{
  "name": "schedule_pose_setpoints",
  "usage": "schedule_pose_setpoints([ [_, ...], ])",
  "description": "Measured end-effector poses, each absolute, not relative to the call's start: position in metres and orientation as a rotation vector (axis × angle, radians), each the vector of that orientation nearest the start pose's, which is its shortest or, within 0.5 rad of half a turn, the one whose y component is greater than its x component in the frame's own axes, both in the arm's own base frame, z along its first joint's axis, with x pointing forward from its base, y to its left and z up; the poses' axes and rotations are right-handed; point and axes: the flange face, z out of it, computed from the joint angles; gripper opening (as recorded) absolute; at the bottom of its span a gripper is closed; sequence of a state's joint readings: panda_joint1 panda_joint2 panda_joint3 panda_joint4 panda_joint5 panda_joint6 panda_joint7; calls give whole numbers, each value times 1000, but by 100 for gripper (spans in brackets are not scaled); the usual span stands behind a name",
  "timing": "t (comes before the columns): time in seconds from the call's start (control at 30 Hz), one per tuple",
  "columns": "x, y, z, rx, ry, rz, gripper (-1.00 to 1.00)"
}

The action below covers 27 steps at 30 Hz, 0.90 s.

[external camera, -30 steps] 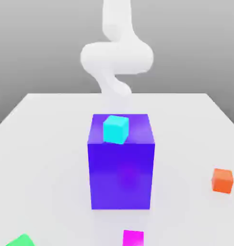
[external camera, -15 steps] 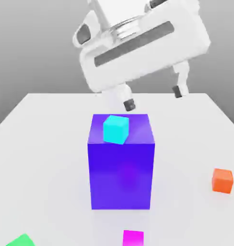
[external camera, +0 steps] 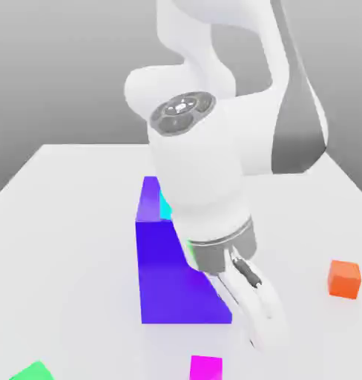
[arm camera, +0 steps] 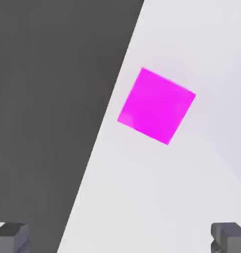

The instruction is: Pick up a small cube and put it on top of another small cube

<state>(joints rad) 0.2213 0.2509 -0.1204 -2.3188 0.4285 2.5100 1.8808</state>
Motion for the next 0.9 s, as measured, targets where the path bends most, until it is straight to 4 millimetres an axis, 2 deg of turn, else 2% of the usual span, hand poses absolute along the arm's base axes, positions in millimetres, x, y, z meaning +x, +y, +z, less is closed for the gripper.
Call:
schedule_pose_setpoints([
  [0.13, 511, 43, 204, -1287, 2841, 195, 0],
  [0.27, 511, 38, 190, -1096, 2945, 35, 0],
  [0.4, 512, 38, 145, -1060, 2956, 0, 0],
  [0.43, 510, 38, 134, -1081, 2968, 10, -100],
  [0.6, 510, 38, 134, -1080, 2966, 8, -100],
  [0.63, 505, 41, 127, -1160, 2992, 40, -100],
  [0.7, 511, 39, 142, -1083, 2964, 6, -100],
  [0.8, 511, 38, 180, -1059, 2957, -2, -100],
  [0.9, 516, 17, 191, -1018, 2982, 9, -100],
])
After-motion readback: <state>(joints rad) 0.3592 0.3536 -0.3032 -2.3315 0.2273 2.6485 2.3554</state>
